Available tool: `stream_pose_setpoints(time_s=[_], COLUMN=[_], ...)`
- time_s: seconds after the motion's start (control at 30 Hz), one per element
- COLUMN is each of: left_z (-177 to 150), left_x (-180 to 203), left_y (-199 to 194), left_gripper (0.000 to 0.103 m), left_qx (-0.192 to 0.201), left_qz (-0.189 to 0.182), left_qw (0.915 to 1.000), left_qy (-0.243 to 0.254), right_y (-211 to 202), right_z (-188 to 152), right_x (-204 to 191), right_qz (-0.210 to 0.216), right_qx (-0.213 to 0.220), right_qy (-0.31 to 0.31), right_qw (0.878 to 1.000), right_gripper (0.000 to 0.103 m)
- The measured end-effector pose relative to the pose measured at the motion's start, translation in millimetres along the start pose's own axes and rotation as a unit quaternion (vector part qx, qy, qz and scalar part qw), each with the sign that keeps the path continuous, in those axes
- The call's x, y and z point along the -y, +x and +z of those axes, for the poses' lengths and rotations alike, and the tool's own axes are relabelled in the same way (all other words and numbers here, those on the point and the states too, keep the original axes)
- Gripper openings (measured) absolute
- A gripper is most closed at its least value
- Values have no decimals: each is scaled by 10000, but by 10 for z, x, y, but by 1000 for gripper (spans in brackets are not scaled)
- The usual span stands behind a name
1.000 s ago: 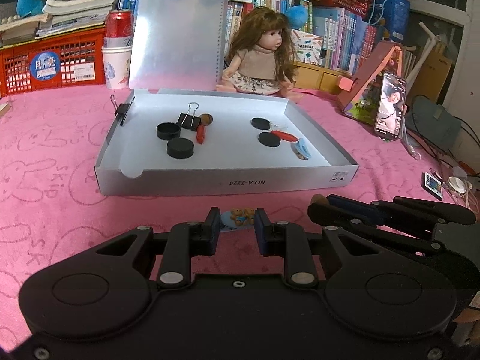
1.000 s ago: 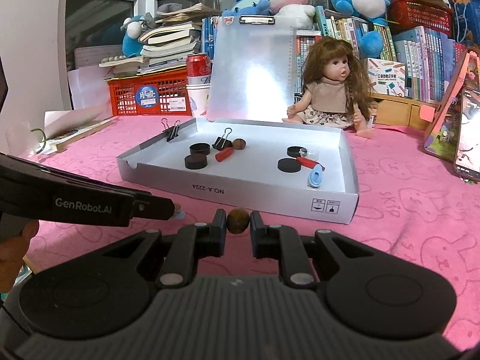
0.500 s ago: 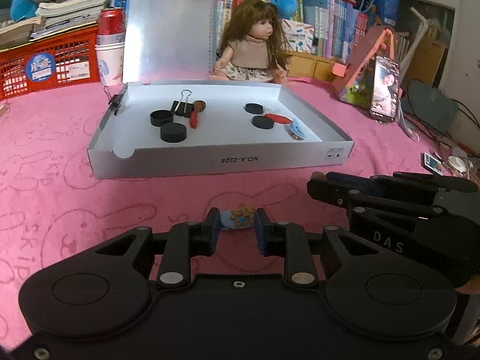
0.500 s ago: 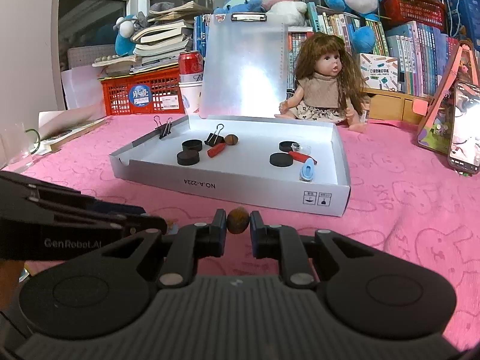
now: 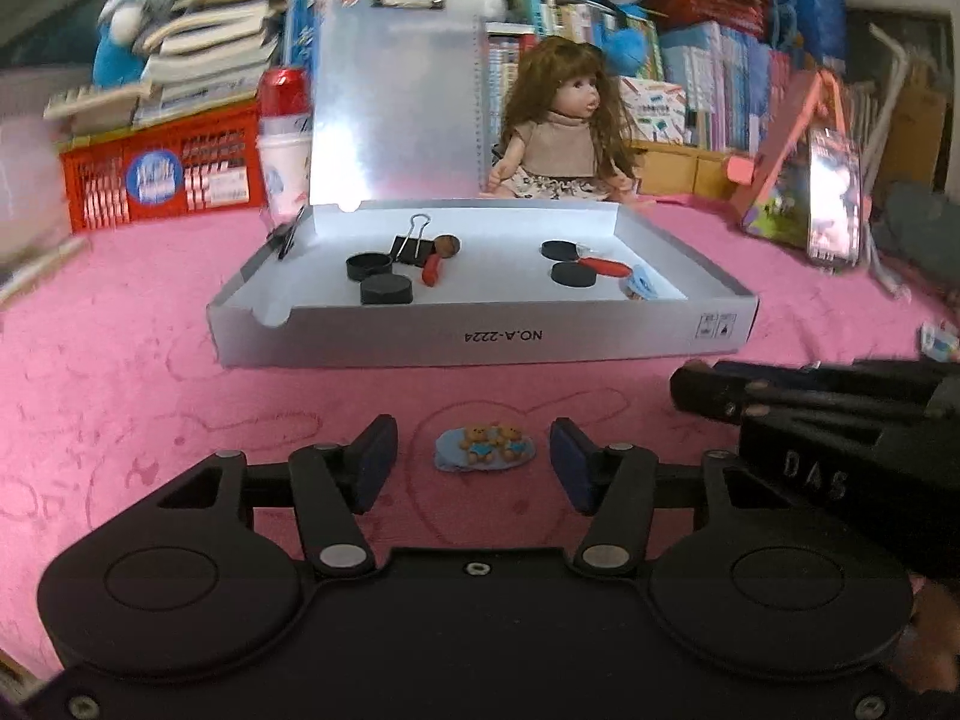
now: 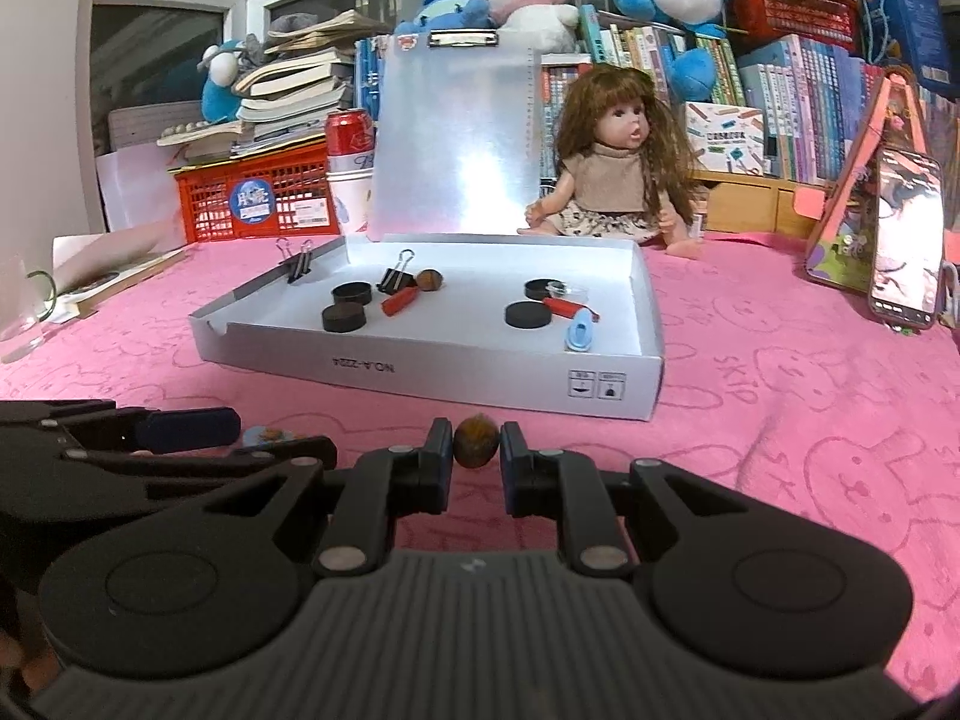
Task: Organize rigid objects
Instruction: 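Carry the bear badge and walnut over the white box with both tools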
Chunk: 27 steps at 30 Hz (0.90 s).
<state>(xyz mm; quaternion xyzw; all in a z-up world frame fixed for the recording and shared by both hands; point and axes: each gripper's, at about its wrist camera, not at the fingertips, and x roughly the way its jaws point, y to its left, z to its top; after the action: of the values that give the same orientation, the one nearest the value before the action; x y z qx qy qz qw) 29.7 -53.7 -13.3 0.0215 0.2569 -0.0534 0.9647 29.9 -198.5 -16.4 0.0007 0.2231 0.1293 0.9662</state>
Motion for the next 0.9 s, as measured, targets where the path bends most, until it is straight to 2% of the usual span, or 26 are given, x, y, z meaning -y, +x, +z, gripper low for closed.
stream_pose_setpoints(time_s=[0.03,0.13,0.4,0.9], left_z=[-9,-17,60,478], left_x=[26,60,18,-171], left_y=[3,-3,-22,-55], left_gripper=[51,34,34,34], left_qx=[42,89,10,128], left_qz=[22,-53,-76,-124], left_qw=[9999,9997,9998,9998], left_qy=[91,209,200,-35], right_y=[-1,-1,-8,38], right_z=[0,-1,37,249], right_x=[14,36,37,-5], right_qz=[-5,-5,18,56], right_qx=[-1,5,81,237], right_qy=[25,68,122,218], right_qw=[10000,10000,9999,9995], right_gripper=[21,21,21,21])
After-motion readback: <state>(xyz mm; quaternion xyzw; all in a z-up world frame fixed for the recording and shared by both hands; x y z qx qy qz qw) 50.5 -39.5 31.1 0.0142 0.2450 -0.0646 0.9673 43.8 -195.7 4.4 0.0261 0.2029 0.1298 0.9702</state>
